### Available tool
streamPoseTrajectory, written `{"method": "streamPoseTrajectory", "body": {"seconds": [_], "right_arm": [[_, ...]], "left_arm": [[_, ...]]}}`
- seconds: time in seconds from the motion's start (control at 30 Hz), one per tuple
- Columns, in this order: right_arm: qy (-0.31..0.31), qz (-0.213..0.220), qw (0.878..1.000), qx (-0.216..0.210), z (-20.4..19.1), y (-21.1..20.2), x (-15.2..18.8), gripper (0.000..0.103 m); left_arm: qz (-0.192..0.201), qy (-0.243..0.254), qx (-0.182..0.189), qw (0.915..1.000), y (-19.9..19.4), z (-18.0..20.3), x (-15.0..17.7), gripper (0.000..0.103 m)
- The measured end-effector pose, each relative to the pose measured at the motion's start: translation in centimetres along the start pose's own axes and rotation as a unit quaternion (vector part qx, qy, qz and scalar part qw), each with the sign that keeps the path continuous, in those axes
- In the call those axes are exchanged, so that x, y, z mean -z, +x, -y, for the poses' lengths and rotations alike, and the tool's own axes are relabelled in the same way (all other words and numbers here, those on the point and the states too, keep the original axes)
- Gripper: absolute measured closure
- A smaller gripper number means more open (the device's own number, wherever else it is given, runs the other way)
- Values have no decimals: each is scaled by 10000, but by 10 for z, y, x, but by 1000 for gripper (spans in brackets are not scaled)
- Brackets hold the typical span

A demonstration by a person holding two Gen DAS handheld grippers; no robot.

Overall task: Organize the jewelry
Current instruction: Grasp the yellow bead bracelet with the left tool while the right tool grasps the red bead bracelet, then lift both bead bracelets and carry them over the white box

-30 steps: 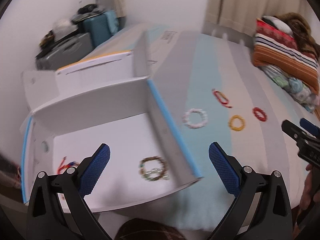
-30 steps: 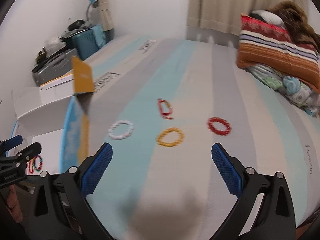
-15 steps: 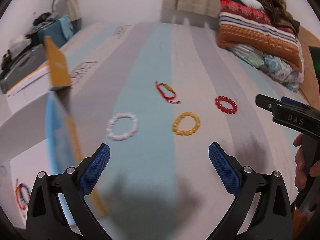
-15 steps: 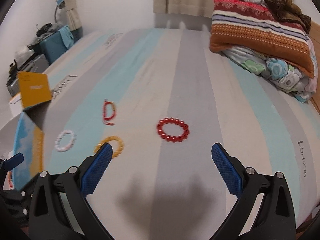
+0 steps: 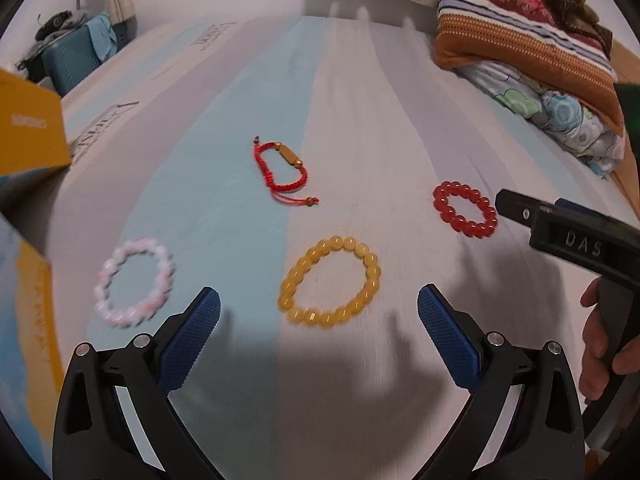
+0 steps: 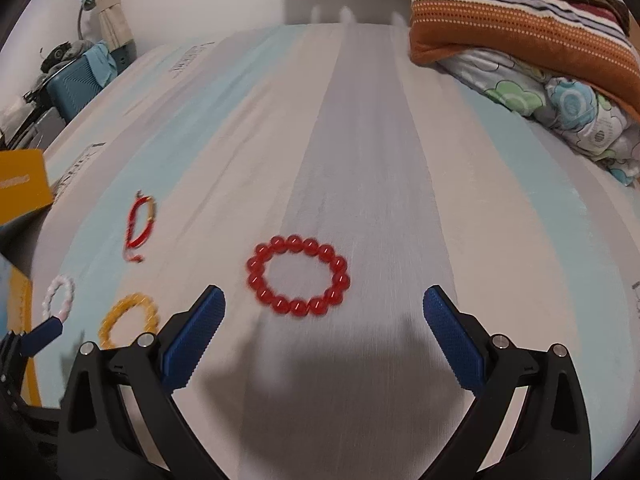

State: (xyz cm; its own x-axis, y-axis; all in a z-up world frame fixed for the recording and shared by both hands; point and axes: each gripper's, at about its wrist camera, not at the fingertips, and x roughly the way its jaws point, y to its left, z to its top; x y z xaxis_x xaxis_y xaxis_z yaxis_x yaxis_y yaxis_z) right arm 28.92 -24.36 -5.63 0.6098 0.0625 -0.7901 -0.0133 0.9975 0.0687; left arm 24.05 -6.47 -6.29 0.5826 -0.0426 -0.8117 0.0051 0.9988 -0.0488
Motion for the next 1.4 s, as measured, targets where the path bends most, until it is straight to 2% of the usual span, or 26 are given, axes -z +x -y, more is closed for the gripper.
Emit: {"method": "streamPoseTrajectory", "body": {"seconds": [0.2, 0.4, 0.53, 0.63, 0.67, 0.8, 0.93, 1.03, 1.1, 1.13, 1.4], "right_arm": [[96, -223, 9997, -98, 5, 38, -12, 8], [206, -409, 9983, -362, 0, 62, -16, 11], [212, -546, 9976, -367, -6, 73, -15, 13], [127, -563, 9978, -317, -12, 75, -14, 30], [80, -573, 9979, -288, -13, 75, -14, 32], [-64, -554, 9980, -282, -17, 72, -11, 54], [-175, -505, 9981, -305, -19, 68, -7, 73], [-198, -449, 9983, -311, -20, 65, -5, 77], [-165, -399, 9984, -356, -19, 61, -5, 79], [-167, -373, 9985, -369, -19, 59, -4, 90], [-69, -282, 9984, -482, -14, 46, -2, 90]], "left_arm": [[-175, -90, -112, 9997, 32, 1, 0, 6], [-76, 38, -294, 9995, 43, 7, 3, 8], [-32, 71, -348, 9994, 43, 8, 5, 19], [-32, 57, -319, 9995, 41, 8, 4, 32], [-30, 37, -339, 9994, 40, 7, 4, 41], [-42, 33, -357, 9993, 38, 9, 4, 58], [-73, 61, -348, 9993, 36, 10, 4, 84], [-64, -102, -203, 9997, 33, 5, 3, 94], [-130, -123, -83, 9998, 32, 3, 2, 94], [-124, -112, -84, 9998, 30, 2, 2, 94], [-181, -112, 14, 9998, 22, 2, 4, 94]]}}
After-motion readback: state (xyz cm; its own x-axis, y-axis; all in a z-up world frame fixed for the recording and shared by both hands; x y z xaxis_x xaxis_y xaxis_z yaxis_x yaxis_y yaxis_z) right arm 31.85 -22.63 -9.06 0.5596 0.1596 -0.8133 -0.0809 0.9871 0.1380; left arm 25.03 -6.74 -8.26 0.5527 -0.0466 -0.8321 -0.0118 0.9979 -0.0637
